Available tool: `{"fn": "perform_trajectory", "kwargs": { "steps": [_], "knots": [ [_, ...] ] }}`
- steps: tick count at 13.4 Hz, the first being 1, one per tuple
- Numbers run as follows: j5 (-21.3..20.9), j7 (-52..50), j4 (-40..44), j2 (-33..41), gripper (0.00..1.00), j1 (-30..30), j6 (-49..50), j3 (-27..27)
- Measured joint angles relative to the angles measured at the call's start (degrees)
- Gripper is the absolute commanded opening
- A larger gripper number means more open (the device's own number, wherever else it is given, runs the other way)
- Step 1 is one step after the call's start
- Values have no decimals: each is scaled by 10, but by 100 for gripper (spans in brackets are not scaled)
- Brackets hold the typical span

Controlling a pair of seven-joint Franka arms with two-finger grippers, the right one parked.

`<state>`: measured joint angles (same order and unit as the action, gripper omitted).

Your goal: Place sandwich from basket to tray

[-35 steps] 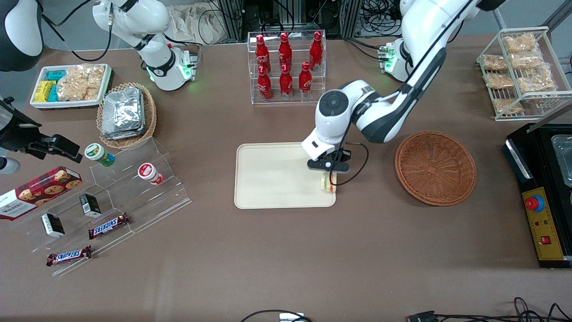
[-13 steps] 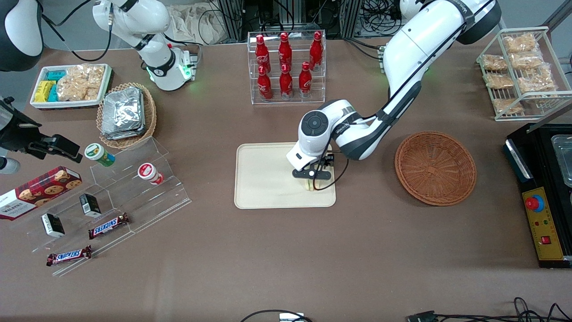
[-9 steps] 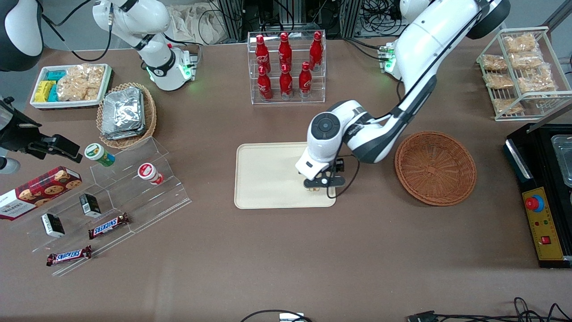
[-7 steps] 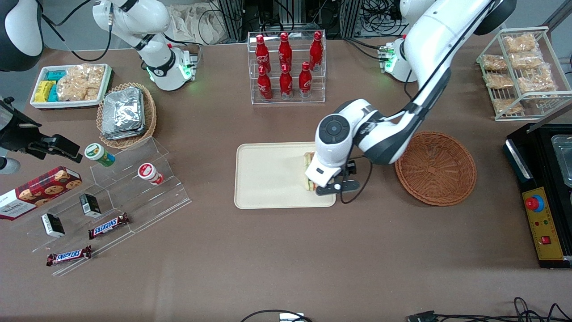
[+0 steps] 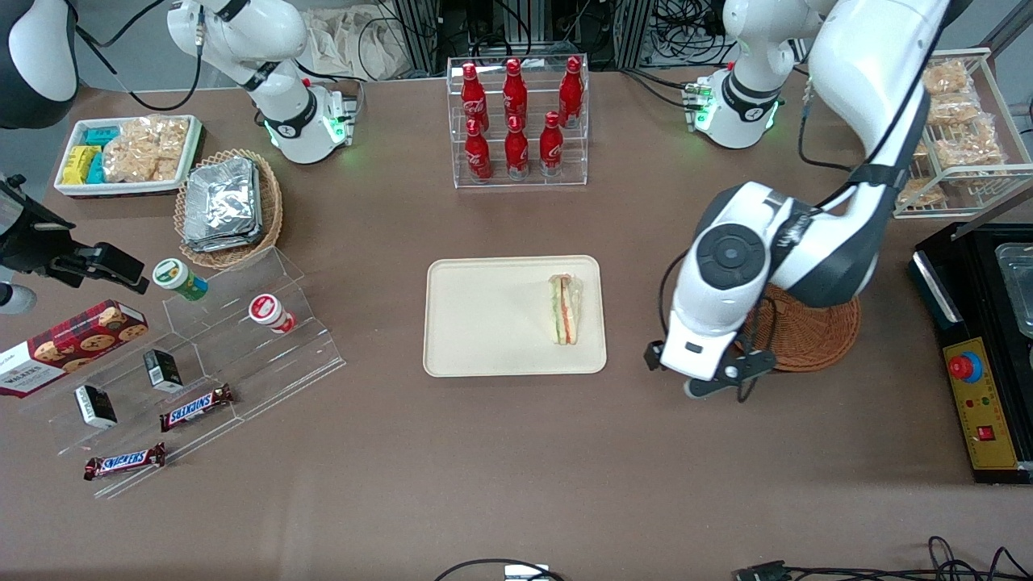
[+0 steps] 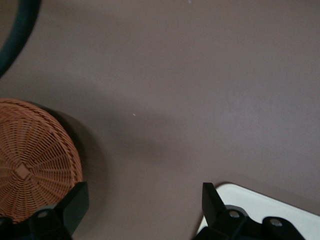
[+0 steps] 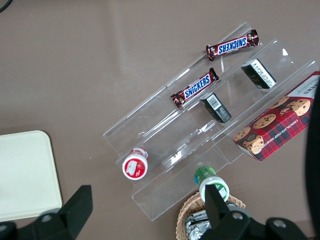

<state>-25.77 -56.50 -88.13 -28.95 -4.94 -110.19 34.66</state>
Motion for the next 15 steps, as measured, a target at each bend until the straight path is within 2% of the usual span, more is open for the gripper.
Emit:
{"fn": "perform_trajectory", "kwargs": {
  "steps": [2,7,10,13,15],
  "knots": [
    [8,29,2,13,100,-15,24,0],
    [81,170,17,70,100,-69,102,-9],
    [142,274,17,121,100,-65,139,-70],
    [204,390,10,178,100,-32,162,-160],
    [222,444,2,214,100,-11,176,-204]
  ]
}}
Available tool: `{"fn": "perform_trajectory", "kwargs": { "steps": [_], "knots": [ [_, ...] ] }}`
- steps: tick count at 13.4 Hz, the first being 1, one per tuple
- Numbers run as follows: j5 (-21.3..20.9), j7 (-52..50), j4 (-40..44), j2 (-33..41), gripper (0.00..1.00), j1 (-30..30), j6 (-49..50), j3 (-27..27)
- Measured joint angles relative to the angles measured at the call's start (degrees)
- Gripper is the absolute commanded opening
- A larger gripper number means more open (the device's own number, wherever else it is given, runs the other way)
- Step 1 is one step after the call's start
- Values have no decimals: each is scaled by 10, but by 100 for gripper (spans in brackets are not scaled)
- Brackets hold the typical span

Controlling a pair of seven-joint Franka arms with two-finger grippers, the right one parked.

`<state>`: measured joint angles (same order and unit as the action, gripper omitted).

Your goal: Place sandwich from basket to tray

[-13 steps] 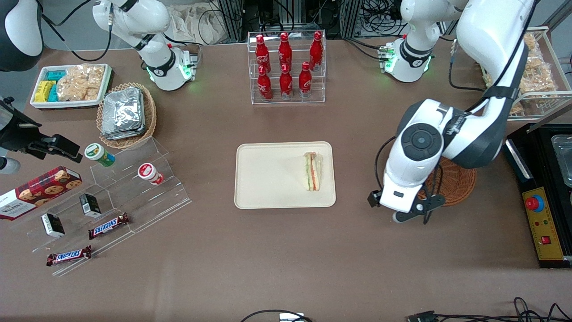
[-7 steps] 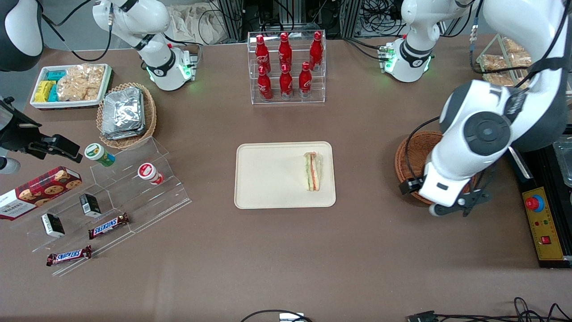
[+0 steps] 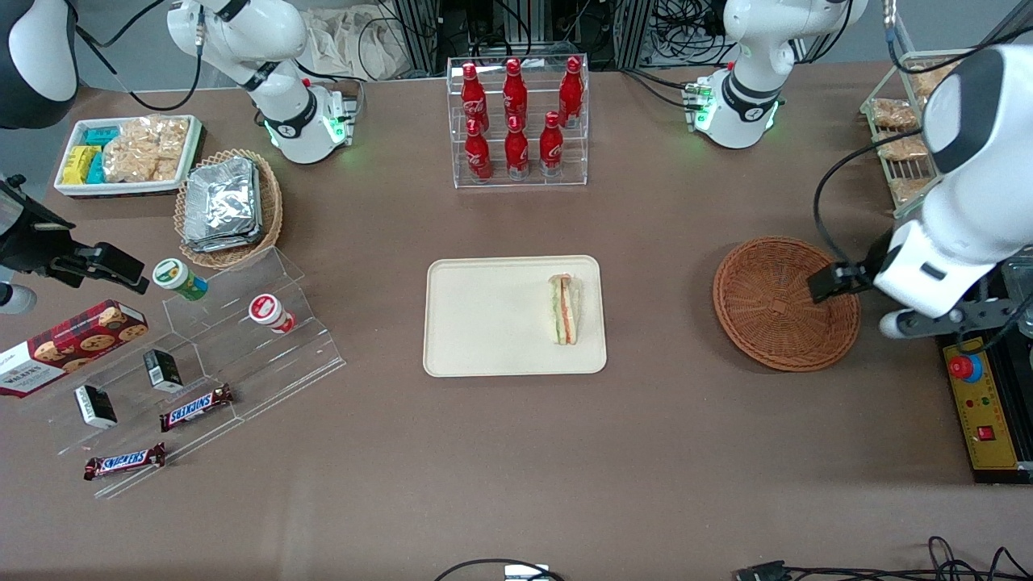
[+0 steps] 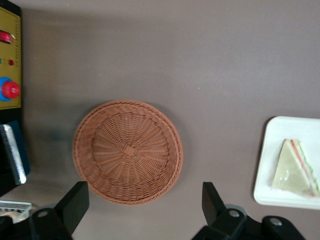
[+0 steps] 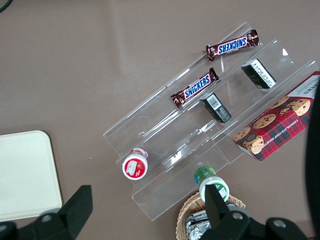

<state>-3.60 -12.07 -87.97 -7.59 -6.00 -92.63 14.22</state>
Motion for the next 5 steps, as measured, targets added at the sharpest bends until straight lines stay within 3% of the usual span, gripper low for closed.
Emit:
{"fn": "perform_trajectory", "kwargs": {
  "steps": [5],
  "knots": [
    [5,100,-32,77,100,7,22,-23]
  ]
}}
